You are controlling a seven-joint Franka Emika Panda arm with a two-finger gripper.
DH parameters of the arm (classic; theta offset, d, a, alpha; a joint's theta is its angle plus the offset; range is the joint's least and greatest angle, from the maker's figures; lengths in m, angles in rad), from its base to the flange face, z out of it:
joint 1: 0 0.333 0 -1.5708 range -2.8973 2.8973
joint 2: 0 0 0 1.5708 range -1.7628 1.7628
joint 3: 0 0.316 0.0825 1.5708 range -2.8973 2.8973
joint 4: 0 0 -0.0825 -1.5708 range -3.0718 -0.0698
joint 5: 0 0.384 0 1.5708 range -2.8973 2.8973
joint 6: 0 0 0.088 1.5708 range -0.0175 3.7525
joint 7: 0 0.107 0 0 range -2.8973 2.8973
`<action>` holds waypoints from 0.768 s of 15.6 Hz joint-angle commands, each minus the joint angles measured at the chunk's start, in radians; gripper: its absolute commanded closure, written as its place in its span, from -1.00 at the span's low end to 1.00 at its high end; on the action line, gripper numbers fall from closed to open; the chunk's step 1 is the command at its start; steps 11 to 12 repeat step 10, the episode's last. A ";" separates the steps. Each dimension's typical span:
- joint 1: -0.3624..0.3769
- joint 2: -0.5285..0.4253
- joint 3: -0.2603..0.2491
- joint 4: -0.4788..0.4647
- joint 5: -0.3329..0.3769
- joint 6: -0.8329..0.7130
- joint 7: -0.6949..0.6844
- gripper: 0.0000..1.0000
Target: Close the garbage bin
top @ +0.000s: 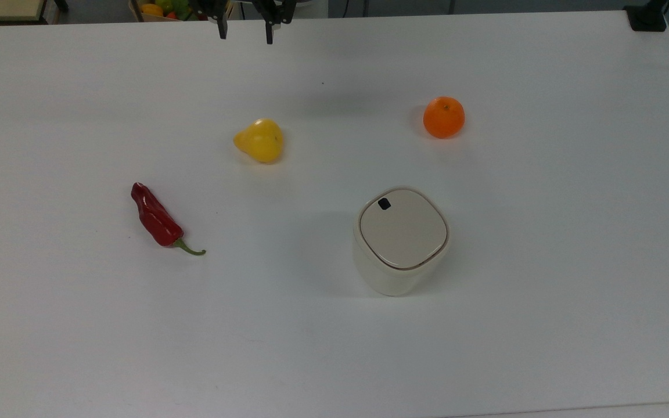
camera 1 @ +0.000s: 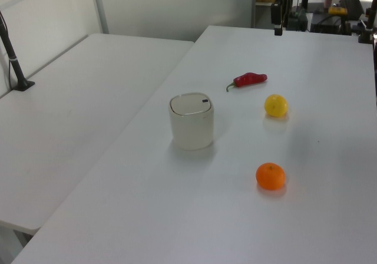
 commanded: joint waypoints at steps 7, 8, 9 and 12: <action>-0.021 -0.045 0.004 -0.029 -0.009 -0.014 0.017 -1.00; -0.025 -0.046 0.004 -0.029 -0.009 -0.014 0.017 -1.00; -0.026 -0.048 0.004 -0.029 -0.009 -0.012 0.017 -1.00; -0.026 -0.048 0.004 -0.029 -0.009 -0.012 0.017 -1.00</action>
